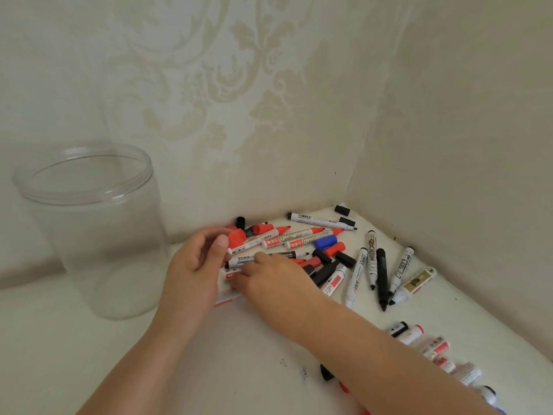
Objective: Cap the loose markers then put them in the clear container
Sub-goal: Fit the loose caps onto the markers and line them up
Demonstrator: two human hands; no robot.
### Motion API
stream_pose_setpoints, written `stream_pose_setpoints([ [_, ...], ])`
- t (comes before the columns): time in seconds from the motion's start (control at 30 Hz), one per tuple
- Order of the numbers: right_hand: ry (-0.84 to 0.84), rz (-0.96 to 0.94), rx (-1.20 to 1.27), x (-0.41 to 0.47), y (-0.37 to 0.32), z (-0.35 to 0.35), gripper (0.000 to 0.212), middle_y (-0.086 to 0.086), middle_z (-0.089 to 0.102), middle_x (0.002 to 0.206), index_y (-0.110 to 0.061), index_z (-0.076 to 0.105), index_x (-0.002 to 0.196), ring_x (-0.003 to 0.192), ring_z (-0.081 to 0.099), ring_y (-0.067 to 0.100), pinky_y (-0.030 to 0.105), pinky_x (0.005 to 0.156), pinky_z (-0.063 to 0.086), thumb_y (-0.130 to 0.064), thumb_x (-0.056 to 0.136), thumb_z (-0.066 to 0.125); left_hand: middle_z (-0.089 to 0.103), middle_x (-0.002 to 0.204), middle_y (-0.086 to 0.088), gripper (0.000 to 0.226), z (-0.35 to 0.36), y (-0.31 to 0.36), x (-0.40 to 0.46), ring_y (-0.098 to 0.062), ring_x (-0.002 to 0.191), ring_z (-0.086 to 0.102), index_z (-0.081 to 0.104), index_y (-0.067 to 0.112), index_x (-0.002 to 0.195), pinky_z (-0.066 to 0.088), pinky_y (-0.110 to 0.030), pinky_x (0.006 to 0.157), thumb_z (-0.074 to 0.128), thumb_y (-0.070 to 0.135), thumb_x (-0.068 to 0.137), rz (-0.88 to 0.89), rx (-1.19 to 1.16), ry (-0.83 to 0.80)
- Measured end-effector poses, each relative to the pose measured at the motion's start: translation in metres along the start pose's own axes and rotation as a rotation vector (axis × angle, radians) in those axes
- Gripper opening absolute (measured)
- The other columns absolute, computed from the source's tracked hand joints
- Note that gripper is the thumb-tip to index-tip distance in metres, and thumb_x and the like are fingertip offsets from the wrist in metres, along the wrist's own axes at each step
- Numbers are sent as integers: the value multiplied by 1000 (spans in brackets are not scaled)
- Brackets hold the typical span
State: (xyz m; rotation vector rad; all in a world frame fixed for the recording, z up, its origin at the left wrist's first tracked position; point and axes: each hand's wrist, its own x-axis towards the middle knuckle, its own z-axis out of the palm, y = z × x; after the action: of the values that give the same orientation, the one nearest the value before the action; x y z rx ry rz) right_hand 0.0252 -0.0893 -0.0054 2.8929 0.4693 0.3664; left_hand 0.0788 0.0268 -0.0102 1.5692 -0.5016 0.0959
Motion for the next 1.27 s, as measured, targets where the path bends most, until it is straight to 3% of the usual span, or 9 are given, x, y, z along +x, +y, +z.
stream_pose_setpoints([
  [0.13, -29, -105, -120, 0, -4, -2, 12, -10, 64, 68, -27, 64, 72, 65, 58, 13, 24, 55, 40, -19, 65, 68, 68, 82, 13, 32, -2, 0, 3, 10, 73, 61, 57, 26, 88, 44, -4, 69, 51, -5, 87, -41, -124, -45],
  [0.27, 184, -30, 74, -30, 11, -29, 33, -3, 63, 81, -21, 58, 87, 75, 58, 19, 27, 67, 41, 0, 61, 57, 62, 92, 6, 41, -3, -1, 3, 7, 77, 62, 55, 29, 89, 45, -6, 68, 56, -11, 81, -46, -123, -112],
  [0.33, 334, 131, 331, -56, 19, -43, 38, -5, 64, 88, -25, 51, 90, 81, 60, 15, 27, 70, 46, 4, 67, 62, 61, 92, 6, 46, -1, -2, 0, 4, 80, 63, 56, 32, 90, 47, -9, 69, 58, -13, 79, -41, -84, -154],
  [0.43, 523, 468, 1018, -89, 20, -64, 36, -7, 68, 95, -34, 51, 82, 84, 65, 8, 14, 65, 49, -3, 78, 68, 61, 94, 5, 51, 4, 0, -8, -2, 89, 63, 57, 41, 90, 47, -11, 77, 61, -9, 78, 9, 27, -245],
  [0.5, 683, 604, 1427, -105, 26, -63, 26, 4, 71, 90, -30, 56, 78, 80, 68, 13, 17, 61, 51, -23, 66, 78, 59, 89, 9, 54, 7, 4, -13, -2, 89, 62, 56, 45, 91, 44, -8, 78, 63, -7, 77, 46, 83, -298],
  [0.63, 743, 786, 1866, -115, 34, -42, 57, 13, 71, 82, -16, 64, 83, 75, 68, 22, 23, 58, 55, -41, 38, 90, 59, 92, 15, 55, 14, 12, -23, -2, 89, 63, 56, 44, 94, 43, -6, 78, 65, -7, 76, 83, 101, -405],
  [0.87, 699, 890, 1880, -117, 33, -35, 76, 17, 70, 76, -3, 59, 93, 64, 67, 21, 23, 56, 55, -40, 34, 91, 59, 93, 12, 60, 18, 18, -28, -2, 88, 62, 56, 44, 94, 44, -5, 76, 67, -10, 72, 120, 112, -468],
  [1.03, 657, 831, 1835, -116, 28, -35, 52, 19, 70, 79, -16, 68, 77, 67, 67, 23, 23, 60, 55, -43, 38, 89, 60, 95, 13, 55, 19, 18, -31, -4, 88, 64, 56, 43, 96, 45, -7, 76, 69, -5, 74, 134, 152, -509],
  [1.27, 432, 785, 1800, -118, 25, -40, 44, 19, 72, 87, -17, 67, 71, 80, 70, 29, 25, 64, 55, -44, 43, 87, 53, 86, 35, 16, 19, 17, -32, 18, 88, 47, 54, 44, 103, 34, -2, 74, 50, 37, 89, 263, 514, -589],
])
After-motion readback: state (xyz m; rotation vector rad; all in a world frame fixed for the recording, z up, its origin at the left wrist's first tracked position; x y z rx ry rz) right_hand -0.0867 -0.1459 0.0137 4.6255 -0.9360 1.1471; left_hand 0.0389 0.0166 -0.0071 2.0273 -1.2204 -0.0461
